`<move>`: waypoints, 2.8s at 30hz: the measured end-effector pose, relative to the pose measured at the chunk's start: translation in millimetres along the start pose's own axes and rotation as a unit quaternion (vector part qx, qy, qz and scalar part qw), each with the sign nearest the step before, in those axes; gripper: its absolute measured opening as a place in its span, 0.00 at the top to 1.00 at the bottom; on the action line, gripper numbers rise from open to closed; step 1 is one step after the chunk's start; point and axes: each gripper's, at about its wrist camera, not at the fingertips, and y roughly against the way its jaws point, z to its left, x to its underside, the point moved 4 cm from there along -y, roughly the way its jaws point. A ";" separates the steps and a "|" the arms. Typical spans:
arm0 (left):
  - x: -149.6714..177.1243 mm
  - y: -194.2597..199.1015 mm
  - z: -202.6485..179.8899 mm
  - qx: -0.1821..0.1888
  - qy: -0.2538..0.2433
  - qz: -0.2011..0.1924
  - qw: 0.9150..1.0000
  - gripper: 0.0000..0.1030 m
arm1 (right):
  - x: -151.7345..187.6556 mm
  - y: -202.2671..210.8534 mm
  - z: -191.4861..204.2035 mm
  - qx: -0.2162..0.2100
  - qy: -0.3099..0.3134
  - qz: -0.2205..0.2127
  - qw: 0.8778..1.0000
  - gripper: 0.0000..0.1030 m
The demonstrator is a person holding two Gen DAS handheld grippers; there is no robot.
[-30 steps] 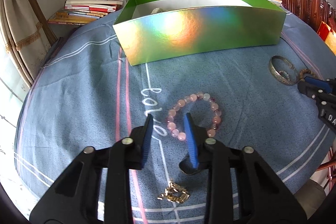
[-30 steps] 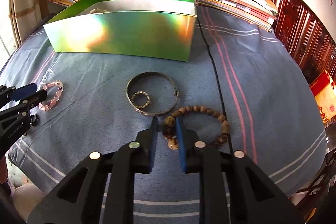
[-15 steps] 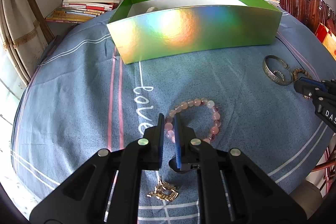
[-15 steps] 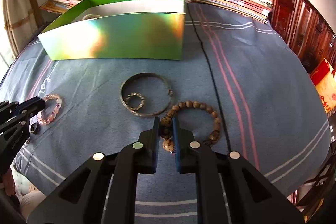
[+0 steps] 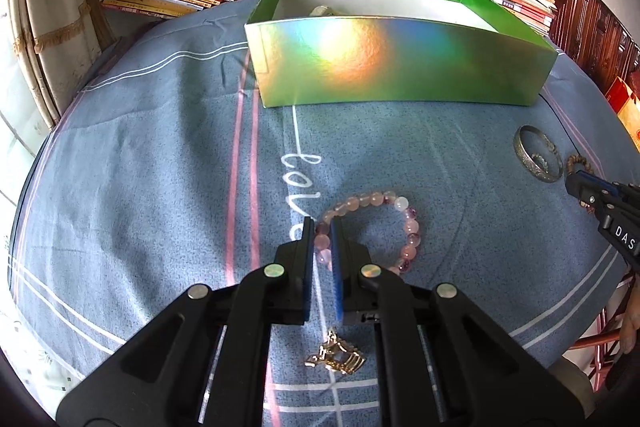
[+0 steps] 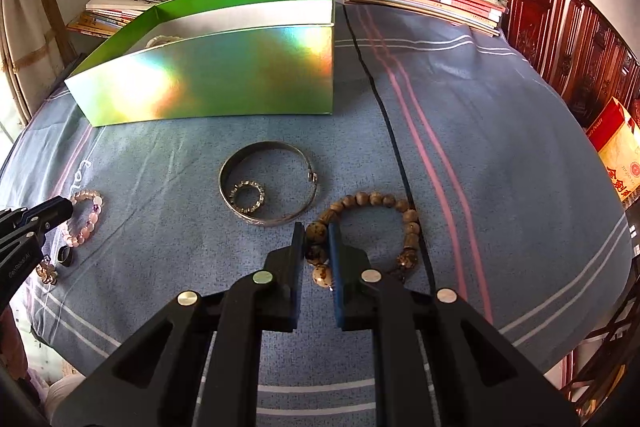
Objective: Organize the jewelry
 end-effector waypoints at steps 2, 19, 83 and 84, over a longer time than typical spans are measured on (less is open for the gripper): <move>0.1 1.1 -0.6 -0.002 0.000 -0.002 1.000 0.92 | 0.6 1.0 -0.1 -0.002 -0.001 0.000 1.000 0.87; 2.4 7.2 -1.7 -0.023 -0.004 -0.013 1.000 0.92 | 1.8 5.4 12.4 -0.012 0.010 -0.004 1.000 0.87; -84.9 76.6 10.9 0.005 -0.002 -0.128 0.992 0.92 | -90.6 97.7 8.7 -0.052 0.005 -0.154 0.987 0.87; -93.6 84.0 10.0 0.010 -0.006 -0.139 0.990 0.92 | -97.9 102.5 10.8 -0.056 0.009 -0.163 0.985 0.87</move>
